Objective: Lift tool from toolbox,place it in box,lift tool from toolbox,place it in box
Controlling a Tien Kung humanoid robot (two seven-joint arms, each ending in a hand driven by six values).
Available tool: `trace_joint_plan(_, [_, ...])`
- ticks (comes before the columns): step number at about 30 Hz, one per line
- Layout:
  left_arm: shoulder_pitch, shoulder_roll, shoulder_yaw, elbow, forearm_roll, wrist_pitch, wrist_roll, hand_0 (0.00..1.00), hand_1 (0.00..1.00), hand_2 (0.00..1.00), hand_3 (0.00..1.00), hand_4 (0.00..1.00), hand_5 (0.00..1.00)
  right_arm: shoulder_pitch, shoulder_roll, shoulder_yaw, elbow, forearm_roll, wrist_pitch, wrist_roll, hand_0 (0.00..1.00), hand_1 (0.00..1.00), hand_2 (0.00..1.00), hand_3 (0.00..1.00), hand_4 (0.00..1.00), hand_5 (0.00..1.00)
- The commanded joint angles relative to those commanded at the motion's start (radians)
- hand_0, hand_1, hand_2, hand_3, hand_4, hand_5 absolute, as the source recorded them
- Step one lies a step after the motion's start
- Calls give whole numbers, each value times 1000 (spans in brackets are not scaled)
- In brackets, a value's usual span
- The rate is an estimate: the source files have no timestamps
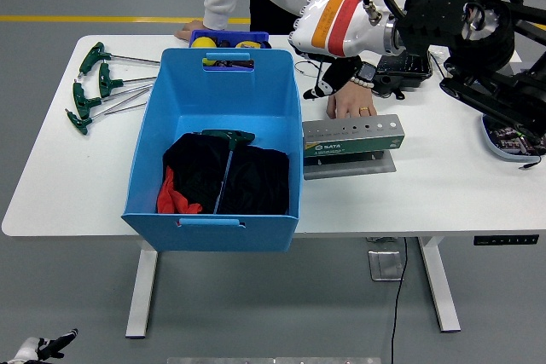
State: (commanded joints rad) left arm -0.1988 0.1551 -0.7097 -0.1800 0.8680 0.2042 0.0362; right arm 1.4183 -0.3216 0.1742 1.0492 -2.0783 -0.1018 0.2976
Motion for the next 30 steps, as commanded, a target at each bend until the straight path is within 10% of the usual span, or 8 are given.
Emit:
trace_joint_plan(12, [-5, 0, -5, 0, 14, -1, 4, 616, 644, 694, 726, 747, 673, -9, 120, -45, 121, 48, -32, -22, 57, 2, 50, 32, 868, 694])
trace_joint_plan(22, [-17, 2, -27, 0, 47, 4, 8, 604, 634, 693, 726, 746, 673, -24, 232, -137, 82, 37, -86, -45, 175, 73, 133, 152, 881, 687])
trace_joint_plan(23, [-18, 2, -27, 0, 48, 5, 7, 601, 625, 691, 725, 748, 674, -25, 235, -138, 78, 34, -89, -46, 444, 332, 445, 476, 899, 668])
trace_joint_plan(28, [-22, 3, -28, 0, 51, 12, 5, 601, 625, 691, 725, 748, 674, -26, 254, -139, 43, 16, -89, -73, 444, 332, 445, 476, 899, 668])
trace_joint_plan(29, [-23, 3, -27, 0, 50, 13, 4, 592, 618, 690, 724, 747, 673, -27, 254, -139, 38, 17, -91, -76, 620, 638, 711, 596, 915, 669])
trace_joint_plan(30, [-23, 3, -27, 0, 50, 14, 4, 592, 618, 690, 724, 747, 673, -27, 255, -139, 32, 16, -92, -79, 620, 638, 711, 596, 915, 669])
